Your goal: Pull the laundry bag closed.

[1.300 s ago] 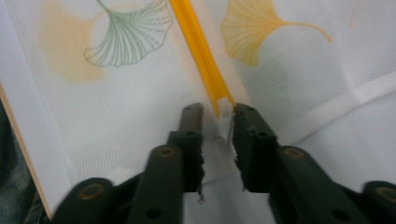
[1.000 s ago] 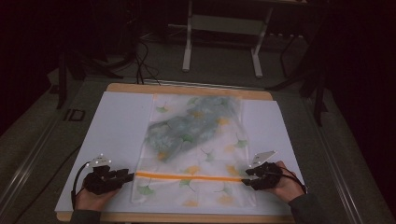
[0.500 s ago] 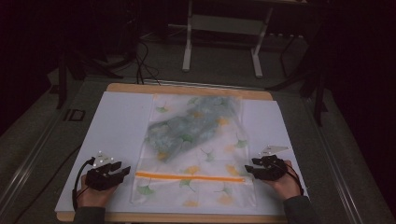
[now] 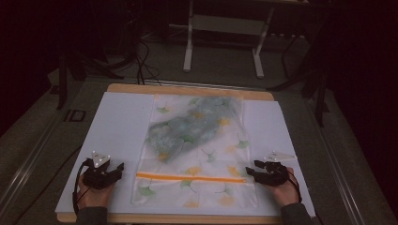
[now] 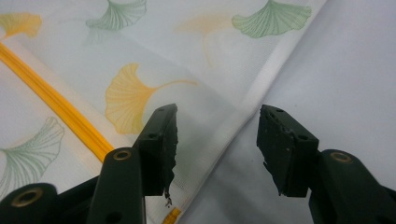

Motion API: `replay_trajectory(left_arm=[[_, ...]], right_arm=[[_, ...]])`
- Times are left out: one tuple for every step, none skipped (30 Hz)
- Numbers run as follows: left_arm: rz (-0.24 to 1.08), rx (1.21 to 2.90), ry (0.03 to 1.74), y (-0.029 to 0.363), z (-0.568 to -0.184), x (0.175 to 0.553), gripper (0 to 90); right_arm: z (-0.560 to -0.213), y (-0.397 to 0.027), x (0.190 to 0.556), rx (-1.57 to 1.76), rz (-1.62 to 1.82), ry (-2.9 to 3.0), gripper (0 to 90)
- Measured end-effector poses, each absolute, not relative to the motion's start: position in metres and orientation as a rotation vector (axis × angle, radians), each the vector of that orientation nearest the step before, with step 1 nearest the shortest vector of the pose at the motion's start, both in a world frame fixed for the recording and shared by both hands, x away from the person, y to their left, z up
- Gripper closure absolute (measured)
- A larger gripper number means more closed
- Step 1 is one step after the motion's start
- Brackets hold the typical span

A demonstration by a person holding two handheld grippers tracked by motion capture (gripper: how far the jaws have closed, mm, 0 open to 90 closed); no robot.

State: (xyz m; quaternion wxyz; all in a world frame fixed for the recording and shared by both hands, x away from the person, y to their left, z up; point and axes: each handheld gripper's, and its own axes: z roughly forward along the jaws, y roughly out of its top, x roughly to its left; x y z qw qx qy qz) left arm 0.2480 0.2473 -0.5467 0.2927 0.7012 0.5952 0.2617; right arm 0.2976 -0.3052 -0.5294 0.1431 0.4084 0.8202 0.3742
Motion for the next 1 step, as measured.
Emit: replay_trajectory(left_arm=[[0.721, 1.863, 1.601, 0.2461, -0.5468, 0.248, 34.3]], right_arm=[[-0.5299, -0.3056, 0.2981, 1.188, 1.081, 2.354, 47.5]])
